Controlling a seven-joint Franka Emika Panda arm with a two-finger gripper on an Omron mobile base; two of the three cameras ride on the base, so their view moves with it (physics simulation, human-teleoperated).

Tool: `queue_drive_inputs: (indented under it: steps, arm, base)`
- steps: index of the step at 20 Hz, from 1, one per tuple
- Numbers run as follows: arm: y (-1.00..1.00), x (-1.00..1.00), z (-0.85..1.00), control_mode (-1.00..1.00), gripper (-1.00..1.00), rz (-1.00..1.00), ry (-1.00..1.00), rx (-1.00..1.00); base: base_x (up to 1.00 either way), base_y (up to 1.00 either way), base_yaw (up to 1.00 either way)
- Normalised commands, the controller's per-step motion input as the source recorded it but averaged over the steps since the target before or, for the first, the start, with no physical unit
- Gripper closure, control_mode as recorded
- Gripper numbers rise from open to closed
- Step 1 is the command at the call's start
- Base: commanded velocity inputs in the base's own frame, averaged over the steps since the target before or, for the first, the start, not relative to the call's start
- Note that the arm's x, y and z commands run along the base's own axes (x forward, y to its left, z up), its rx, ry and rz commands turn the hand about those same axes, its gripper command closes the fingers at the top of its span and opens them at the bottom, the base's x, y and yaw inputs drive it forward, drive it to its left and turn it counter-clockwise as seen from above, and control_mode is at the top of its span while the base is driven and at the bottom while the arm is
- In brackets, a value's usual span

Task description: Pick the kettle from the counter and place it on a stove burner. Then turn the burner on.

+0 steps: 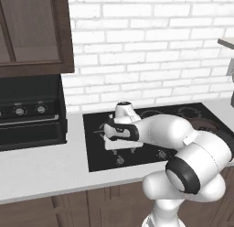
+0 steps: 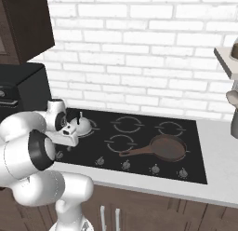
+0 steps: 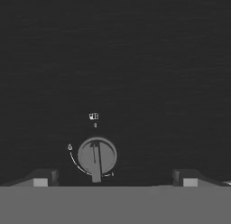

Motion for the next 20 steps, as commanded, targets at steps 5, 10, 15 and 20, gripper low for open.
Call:
queue_drive_inputs:
  steps: [5, 10, 15, 20]
  arm:
    - [0.00, -0.01, -0.06, -1.00, -1.00, 0.00, 0.04, -0.02]
    - [0.00, 0.00, -0.32, -1.00, -1.00, 0.00, 0.00, 0.00]
    - [0.00, -0.01, -0.24, -1.00, -1.00, 0.00, 0.00, 0.00]
    - [0.00, -0.08, -0.14, -1.00, -1.00, 0.00, 0.00, 0.00]
  base:
    - [0.00, 0.00, 0.00]
    - [0.00, 0.00, 0.00]
    - [0.00, 0.00, 0.00]
    - [0.00, 0.00, 0.00]
